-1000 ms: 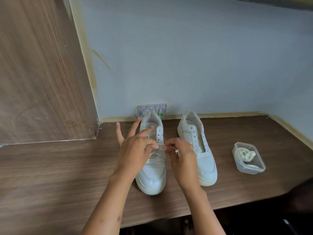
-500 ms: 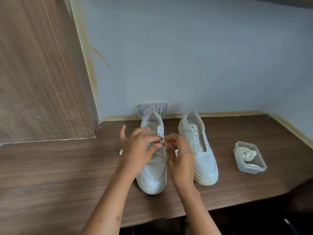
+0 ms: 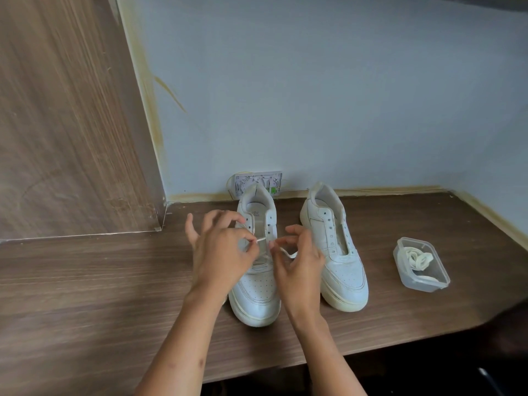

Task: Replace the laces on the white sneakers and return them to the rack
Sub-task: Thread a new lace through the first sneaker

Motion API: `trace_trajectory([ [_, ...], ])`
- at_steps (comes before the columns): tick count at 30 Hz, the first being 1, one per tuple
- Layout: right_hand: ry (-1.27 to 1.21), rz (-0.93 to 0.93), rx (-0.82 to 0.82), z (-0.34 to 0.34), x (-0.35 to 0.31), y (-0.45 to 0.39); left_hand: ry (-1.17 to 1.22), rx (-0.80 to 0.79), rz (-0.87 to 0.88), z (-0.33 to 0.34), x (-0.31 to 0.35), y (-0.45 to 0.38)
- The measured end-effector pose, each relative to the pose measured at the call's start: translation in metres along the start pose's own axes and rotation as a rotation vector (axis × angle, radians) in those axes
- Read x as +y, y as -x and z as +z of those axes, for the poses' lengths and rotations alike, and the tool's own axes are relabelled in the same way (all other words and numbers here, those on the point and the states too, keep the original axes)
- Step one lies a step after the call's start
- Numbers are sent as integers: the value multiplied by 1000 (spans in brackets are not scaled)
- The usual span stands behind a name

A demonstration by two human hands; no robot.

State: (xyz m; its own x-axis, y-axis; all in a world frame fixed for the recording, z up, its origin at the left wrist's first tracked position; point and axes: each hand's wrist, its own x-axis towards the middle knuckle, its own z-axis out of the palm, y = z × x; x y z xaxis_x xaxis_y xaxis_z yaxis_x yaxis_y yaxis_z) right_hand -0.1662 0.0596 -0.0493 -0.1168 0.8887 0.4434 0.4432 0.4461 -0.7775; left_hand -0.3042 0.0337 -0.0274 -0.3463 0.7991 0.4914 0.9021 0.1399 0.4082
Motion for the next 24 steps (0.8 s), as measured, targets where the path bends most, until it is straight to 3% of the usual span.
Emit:
trace_trajectory([
  [5,194,11,27,6,0,2,-43,-5,29,5,2,0],
  [24,238,-11,49,11,1,3,-57,111,183,13,3,-1],
])
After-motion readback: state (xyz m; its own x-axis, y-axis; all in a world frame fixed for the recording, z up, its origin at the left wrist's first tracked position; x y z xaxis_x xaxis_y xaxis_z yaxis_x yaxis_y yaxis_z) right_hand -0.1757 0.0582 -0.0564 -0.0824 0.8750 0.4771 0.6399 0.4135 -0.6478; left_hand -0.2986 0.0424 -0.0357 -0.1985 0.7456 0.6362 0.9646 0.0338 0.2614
